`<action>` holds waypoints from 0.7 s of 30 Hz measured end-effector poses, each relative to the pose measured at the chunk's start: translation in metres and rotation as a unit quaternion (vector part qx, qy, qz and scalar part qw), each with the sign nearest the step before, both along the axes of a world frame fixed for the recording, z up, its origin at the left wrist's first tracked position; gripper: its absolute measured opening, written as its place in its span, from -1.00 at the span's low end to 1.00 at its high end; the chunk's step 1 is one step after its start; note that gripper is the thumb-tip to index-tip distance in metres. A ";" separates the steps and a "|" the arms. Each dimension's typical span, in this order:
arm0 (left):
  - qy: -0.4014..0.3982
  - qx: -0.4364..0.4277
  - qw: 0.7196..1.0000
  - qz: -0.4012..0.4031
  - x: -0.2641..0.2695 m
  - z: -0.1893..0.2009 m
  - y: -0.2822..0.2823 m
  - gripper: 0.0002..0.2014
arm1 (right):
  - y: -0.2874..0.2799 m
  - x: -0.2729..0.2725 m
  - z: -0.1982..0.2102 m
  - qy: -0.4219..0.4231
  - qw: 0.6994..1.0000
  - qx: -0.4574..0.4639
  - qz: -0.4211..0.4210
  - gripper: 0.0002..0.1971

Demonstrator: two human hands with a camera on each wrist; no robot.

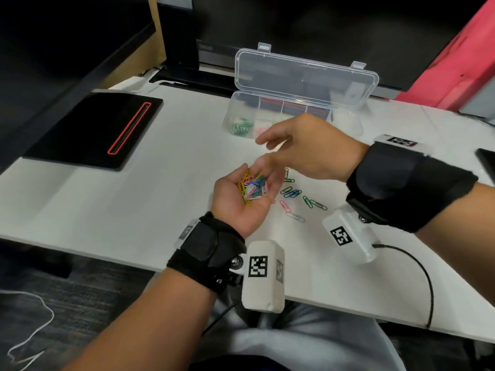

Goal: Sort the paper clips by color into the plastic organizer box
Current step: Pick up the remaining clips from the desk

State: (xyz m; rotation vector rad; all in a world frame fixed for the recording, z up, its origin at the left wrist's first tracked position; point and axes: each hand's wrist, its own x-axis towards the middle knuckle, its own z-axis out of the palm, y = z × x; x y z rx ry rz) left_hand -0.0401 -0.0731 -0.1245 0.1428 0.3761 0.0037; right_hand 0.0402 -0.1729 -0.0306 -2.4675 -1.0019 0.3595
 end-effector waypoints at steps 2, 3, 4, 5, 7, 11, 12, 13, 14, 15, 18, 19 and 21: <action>-0.004 -0.006 1.000 0.021 -0.001 0.000 0.011 -0.63 | -0.011 0.004 0.007 -0.077 0.994 -0.067 0.026 -0.63; -0.003 -0.003 0.999 0.033 -0.001 -0.001 0.019 -0.63 | -0.020 0.006 0.008 -0.090 0.988 -0.125 0.024 -0.63; -0.001 0.001 0.999 0.045 -0.002 -0.002 0.027 -0.63 | -0.028 0.007 0.008 -0.088 0.975 -0.201 0.017 -0.62; -0.001 0.005 0.998 0.058 -0.003 -0.003 0.034 -0.63 | -0.037 0.005 0.004 -0.075 0.955 -0.287 0.007 -0.60; -0.006 0.009 0.997 0.075 -0.004 -0.002 0.045 -0.63 | -0.051 0.003 -0.009 -0.024 0.919 -0.393 -0.006 -0.53; -0.009 0.020 0.997 0.079 -0.002 -0.003 0.051 -0.63 | -0.048 -0.001 -0.031 0.064 0.953 -0.297 -0.018 -0.56; -0.008 0.023 0.997 0.076 -0.003 -0.004 0.051 -0.63 | -0.042 -0.001 -0.033 0.085 0.963 -0.255 -0.016 -0.54; -0.008 0.027 0.997 0.073 -0.003 -0.004 0.051 -0.63 | -0.036 -0.002 -0.033 0.107 0.968 -0.226 -0.011 -0.47; -0.007 0.031 0.997 0.071 -0.004 -0.003 0.050 -0.63 | -0.032 -0.002 -0.033 0.120 0.969 -0.214 -0.003 -0.36; -0.007 0.036 0.997 0.070 -0.004 -0.003 0.050 -0.63 | -0.029 -0.001 -0.032 0.116 0.968 -0.223 0.011 -0.24; -0.008 0.037 0.997 0.069 -0.005 -0.005 0.052 -0.63 | -0.024 0.005 -0.031 0.061 0.946 -0.316 0.039 0.16; -0.010 0.038 0.997 0.069 -0.005 -0.005 0.052 -0.63 | -0.022 0.007 -0.033 0.048 0.938 -0.341 0.042 0.27; -0.013 0.042 0.997 0.067 -0.005 -0.005 0.051 -0.63 | -0.015 0.006 -0.036 0.032 0.931 -0.360 0.049 0.34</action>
